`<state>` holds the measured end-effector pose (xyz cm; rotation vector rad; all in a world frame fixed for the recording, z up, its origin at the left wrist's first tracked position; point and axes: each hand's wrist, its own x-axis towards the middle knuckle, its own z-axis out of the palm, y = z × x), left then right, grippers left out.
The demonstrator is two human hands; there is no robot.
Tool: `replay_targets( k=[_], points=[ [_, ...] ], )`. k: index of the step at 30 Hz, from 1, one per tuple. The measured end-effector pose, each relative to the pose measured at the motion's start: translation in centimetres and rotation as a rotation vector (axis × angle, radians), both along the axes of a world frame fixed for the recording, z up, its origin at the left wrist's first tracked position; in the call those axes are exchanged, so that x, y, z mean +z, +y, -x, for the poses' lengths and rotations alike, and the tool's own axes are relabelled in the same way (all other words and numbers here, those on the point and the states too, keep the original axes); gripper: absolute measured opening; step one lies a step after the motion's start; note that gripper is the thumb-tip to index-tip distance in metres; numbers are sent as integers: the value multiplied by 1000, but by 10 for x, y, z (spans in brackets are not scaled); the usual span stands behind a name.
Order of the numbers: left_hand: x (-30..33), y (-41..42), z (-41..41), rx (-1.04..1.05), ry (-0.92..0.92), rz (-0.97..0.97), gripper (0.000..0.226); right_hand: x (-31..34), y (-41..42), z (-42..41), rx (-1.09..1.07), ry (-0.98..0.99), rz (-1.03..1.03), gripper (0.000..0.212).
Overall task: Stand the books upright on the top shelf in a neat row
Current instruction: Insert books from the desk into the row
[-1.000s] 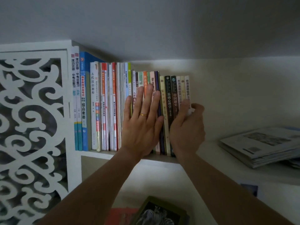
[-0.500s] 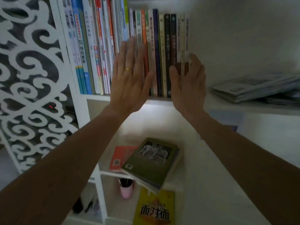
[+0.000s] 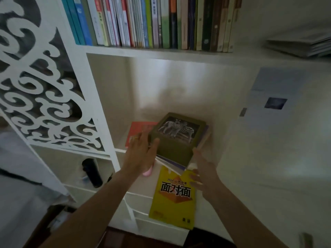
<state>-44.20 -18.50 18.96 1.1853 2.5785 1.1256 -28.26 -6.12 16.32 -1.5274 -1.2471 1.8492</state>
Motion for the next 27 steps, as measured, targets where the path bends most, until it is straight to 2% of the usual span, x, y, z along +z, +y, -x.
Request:
replay_targets(
  k=[3, 5, 7, 9, 10, 12, 14, 16, 18, 19, 21, 23, 24, 27],
  points=[
    [-5, 15, 8, -72, -21, 139, 66, 1, 7, 26, 26, 133, 71, 68],
    [-5, 15, 15, -114, -24, 134, 62, 4, 11, 36, 29, 189, 80, 68],
    [-12, 3, 9, -99, 68, -56, 48, 0, 6, 30, 23, 178, 73, 63],
    [-31, -17, -6, 32, 336, -362, 21, -15, -11, 8, -11, 112, -51, 53],
    [-47, -30, -16, 105, 410, -448, 11, -28, -22, -8, -42, 67, -143, 48],
    [-93, -51, -30, 141, 403, -414, 6, -75, -38, -37, -37, -92, -326, 37],
    [-154, -59, -35, 134, 224, -196, 11, -132, -43, -54, 116, -368, -351, 29],
    [-214, -53, -35, 165, -91, 132, 24, -191, -41, -61, 260, -545, -235, 35],
    [-257, -37, -34, 188, -406, 429, 52, -235, -37, -63, 264, -560, -69, 53],
    [-272, -28, -32, 194, -520, 487, 62, -257, -32, -62, 224, -528, -10, 58],
    [-297, -11, -26, 203, -659, 472, 69, -296, -19, -57, 131, -438, 109, 59],
    [-320, -2, -21, 227, -696, 431, 65, -317, -8, -53, 80, -323, 223, 35],
    [-326, 0, -21, 239, -708, 412, 61, -321, -4, -53, 94, -294, 212, 24],
    [-328, -5, -22, 185, -845, 321, 25, -319, -4, -65, 177, -290, 77, 5]
  ],
)
